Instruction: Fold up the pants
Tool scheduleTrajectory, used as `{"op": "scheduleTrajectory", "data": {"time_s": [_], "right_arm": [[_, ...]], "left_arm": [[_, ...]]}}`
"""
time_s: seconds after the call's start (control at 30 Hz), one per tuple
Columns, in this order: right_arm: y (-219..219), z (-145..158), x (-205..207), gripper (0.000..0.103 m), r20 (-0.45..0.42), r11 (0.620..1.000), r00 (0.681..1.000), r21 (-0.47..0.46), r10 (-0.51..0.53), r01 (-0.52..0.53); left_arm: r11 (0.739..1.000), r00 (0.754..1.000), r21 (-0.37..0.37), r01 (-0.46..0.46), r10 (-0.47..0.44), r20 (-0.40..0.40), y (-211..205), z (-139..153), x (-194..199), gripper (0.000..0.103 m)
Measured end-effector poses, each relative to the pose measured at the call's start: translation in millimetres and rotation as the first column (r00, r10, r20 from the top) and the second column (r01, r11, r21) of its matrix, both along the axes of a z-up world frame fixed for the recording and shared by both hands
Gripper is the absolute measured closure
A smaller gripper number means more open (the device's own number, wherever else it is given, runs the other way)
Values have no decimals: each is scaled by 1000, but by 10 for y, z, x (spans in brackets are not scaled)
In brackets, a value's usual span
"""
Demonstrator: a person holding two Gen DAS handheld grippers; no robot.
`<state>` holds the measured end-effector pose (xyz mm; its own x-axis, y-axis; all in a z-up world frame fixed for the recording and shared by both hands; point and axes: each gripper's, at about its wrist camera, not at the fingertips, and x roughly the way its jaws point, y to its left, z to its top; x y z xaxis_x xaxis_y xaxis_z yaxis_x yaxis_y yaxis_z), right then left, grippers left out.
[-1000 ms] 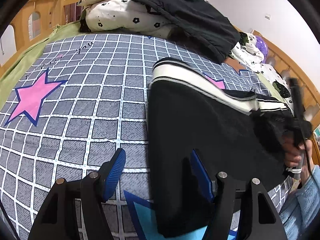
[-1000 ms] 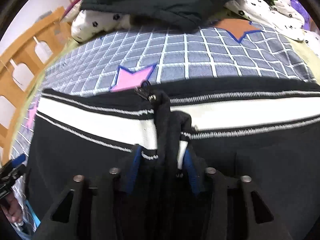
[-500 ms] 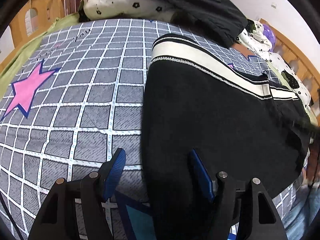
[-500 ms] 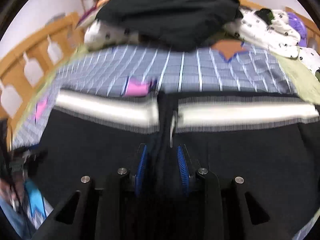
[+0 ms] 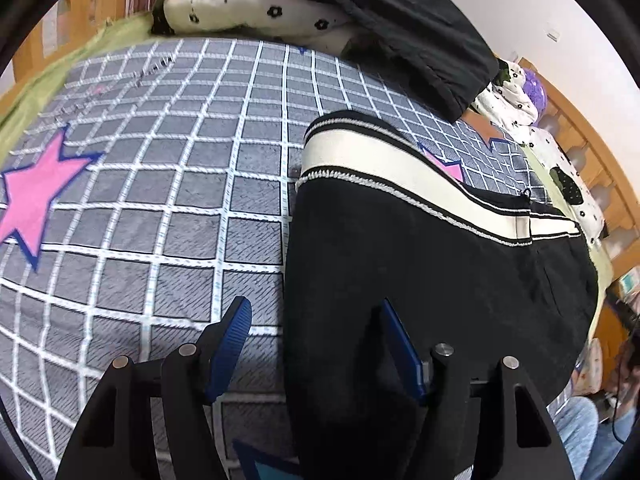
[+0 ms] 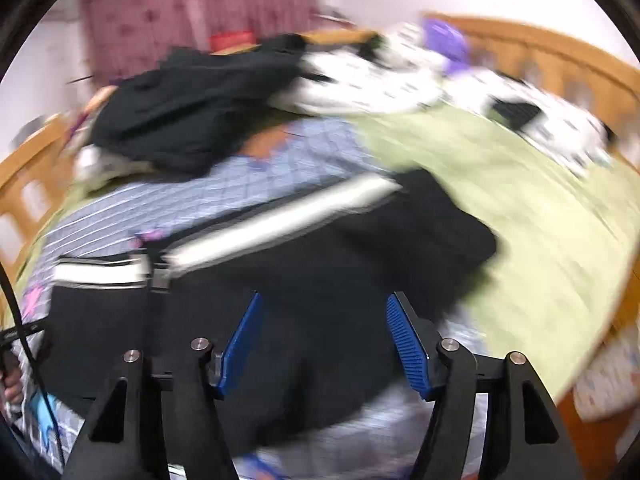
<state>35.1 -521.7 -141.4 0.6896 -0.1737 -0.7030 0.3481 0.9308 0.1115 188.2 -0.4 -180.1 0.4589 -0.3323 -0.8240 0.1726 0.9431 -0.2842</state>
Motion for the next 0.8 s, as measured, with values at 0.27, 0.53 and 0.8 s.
{"op": "scheduleTrajectory", "data": {"time_s": [0.27, 0.53, 0.8], "right_arm": [[-416, -642, 160, 40, -59, 988, 998, 150, -13, 21], [-287, -418, 390, 89, 69, 997, 996, 43, -65, 62], [505, 629, 543, 91, 251, 997, 967, -78, 32, -12]], "left_arm": [[994, 999, -102, 48, -50, -17, -83, -136, 275, 53], [986, 999, -161, 44, -40, 27, -220, 159, 280, 93], [968, 993, -247, 37, -7, 121, 59, 827, 246, 94]]}}
